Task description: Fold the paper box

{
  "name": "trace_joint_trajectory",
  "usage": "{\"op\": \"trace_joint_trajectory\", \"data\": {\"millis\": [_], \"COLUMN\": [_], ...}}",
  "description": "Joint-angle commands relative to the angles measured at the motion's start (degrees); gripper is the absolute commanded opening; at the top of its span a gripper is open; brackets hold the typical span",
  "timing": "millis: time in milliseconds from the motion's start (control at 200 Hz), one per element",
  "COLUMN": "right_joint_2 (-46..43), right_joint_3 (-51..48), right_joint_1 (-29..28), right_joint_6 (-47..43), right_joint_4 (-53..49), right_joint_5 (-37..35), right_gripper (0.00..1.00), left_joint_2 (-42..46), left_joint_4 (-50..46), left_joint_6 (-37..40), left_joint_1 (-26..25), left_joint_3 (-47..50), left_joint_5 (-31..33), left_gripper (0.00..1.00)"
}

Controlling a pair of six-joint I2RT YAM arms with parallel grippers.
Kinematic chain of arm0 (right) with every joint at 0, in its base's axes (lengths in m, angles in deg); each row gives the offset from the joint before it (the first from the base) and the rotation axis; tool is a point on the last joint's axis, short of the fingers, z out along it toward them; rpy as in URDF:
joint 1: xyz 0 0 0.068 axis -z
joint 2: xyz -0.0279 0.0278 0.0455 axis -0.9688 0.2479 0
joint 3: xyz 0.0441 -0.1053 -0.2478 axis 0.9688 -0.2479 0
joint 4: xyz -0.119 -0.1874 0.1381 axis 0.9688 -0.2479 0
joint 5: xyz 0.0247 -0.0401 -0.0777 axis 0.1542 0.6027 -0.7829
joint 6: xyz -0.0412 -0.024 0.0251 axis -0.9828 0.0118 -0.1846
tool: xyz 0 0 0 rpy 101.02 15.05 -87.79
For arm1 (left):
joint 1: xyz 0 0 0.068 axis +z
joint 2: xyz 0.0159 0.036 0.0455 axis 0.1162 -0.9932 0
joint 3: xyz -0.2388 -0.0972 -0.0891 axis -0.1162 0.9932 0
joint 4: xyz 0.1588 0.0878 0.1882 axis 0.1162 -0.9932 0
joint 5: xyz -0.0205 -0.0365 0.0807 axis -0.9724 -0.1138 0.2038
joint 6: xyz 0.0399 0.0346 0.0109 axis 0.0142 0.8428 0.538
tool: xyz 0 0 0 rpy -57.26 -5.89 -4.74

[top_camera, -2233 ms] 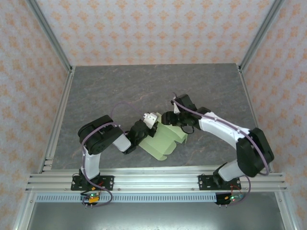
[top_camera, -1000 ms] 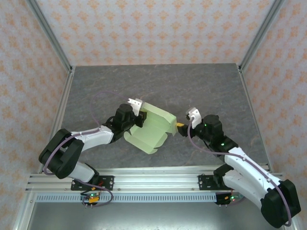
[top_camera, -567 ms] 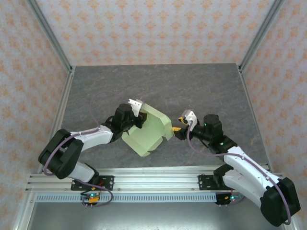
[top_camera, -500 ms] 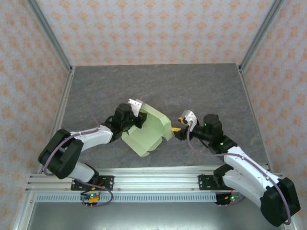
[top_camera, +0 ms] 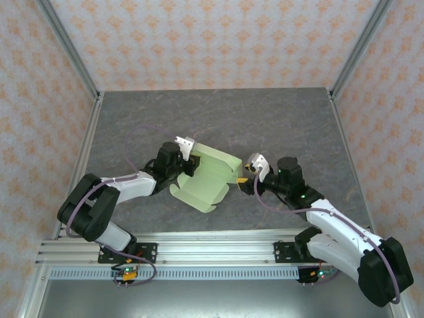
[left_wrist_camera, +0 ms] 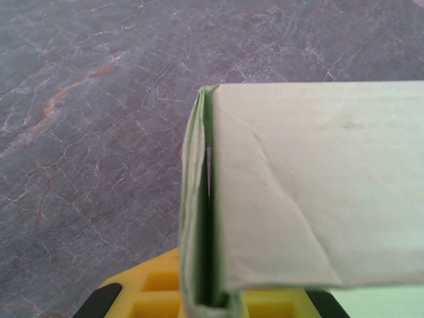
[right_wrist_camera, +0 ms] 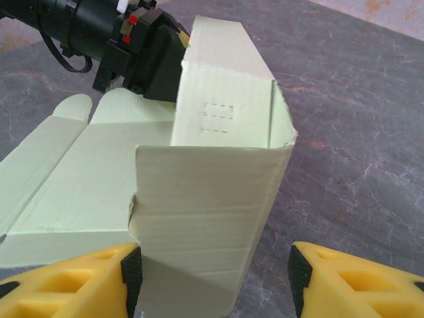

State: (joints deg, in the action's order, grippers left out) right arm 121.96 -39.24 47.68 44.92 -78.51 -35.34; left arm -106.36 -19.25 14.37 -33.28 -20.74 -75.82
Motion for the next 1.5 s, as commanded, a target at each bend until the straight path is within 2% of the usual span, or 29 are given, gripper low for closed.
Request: {"op": "trace_joint_trajectory", "data": {"millis": [0, 110, 506, 721, 976, 1211, 1346, 1497], "right_joint_2": [-0.6, -0.7, 4.3, 7.6, 9.6, 7.3, 10.2, 12.5], "right_joint_3": [0.6, 0.8, 0.8, -0.9, 0.3, 0.2, -0.4, 0.9], "right_joint_1": [-0.2, -0.2, -1.0, -3.0, -3.8, -3.7, -3.8, -4.8], "right_joint_6": [0.0, 0.4, 4.2, 7.4, 6.2, 4.2, 6.4, 7.0], "right_joint_4": [2.4, 3.4, 13.8, 23.0, 21.8, 19.3, 24.2, 25.8], "right_joint_5": [-0.8, 1.0, 0.1, -1.6, -0.1, -5.4, -2.7, 2.8], "right_gripper": [0.58, 0.47, 0.32, 0.37, 0.4, 0.41, 0.39, 0.33], "left_joint_2": [1.0, 1.2, 0.7, -0.7, -0.9, 0.0, 0.0, -0.6], "left_joint_4": [3.0, 1.5, 4.4, 5.8, 3.9, 5.1, 5.7, 4.9], "left_joint_6": [-0.6, 0.1, -0.2, -1.2, -4.1, -6.5, -6.9, -5.6], "left_joint_1": [0.0, 0.0, 0.0, 0.0, 0.0, 0.0, 0.0, 0.1], "left_joint_3": [0.6, 0.0, 1.1, 1.5, -0.1, 1.1, 1.5, 1.1], "left_joint_5": [-1.0, -1.3, -2.4, -1.9, -1.3, 0.5, 0.7, 2.0], "left_gripper": [0.0, 0.0, 0.0, 0.0, 0.0, 0.0, 0.0, 0.0]}}
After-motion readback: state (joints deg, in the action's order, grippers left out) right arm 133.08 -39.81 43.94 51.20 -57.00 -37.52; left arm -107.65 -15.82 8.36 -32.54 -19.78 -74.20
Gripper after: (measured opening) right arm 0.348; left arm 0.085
